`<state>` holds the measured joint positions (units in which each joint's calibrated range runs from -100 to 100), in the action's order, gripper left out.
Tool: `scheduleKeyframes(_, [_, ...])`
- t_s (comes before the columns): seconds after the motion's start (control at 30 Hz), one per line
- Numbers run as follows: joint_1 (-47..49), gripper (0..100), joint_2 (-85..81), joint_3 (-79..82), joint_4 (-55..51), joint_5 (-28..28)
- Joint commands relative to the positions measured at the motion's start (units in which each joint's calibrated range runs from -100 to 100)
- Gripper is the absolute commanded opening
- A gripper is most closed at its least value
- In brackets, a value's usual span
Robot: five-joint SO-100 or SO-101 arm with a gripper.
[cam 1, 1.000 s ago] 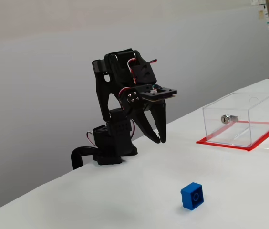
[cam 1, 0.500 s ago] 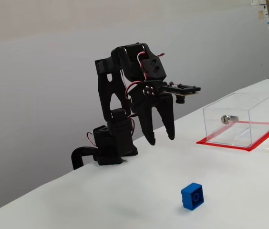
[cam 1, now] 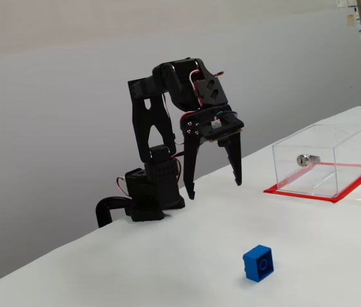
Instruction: Pick the blue lego brick and place it into the transparent box
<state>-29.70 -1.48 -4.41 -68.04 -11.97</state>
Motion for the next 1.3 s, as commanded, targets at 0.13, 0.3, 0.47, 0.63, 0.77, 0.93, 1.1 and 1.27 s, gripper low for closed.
scheduleKeyframes(0.13, [0.24, 31, 0.33, -3.54, 0.07, -15.43])
scheduleKeyframes(0.3, [0.38, 31, 4.49, -8.34, 0.85, -19.56])
scheduleKeyframes(0.47, [2.16, 31, 10.43, -20.99, 0.15, -19.14])
scheduleKeyframes(0.63, [3.34, 31, 14.59, -25.42, 0.07, -19.14])
scheduleKeyframes(0.77, [3.34, 31, 16.46, -25.61, 0.07, -19.61])
scheduleKeyframes(0.93, [2.38, 31, 19.94, -27.96, 0.07, -22.37])
scheduleKeyframes(1.1, [1.72, 31, 23.08, -29.58, 0.07, -24.2])
scheduleKeyframes(1.27, [0.31, 31, 24.52, -29.58, 0.07, -24.1])
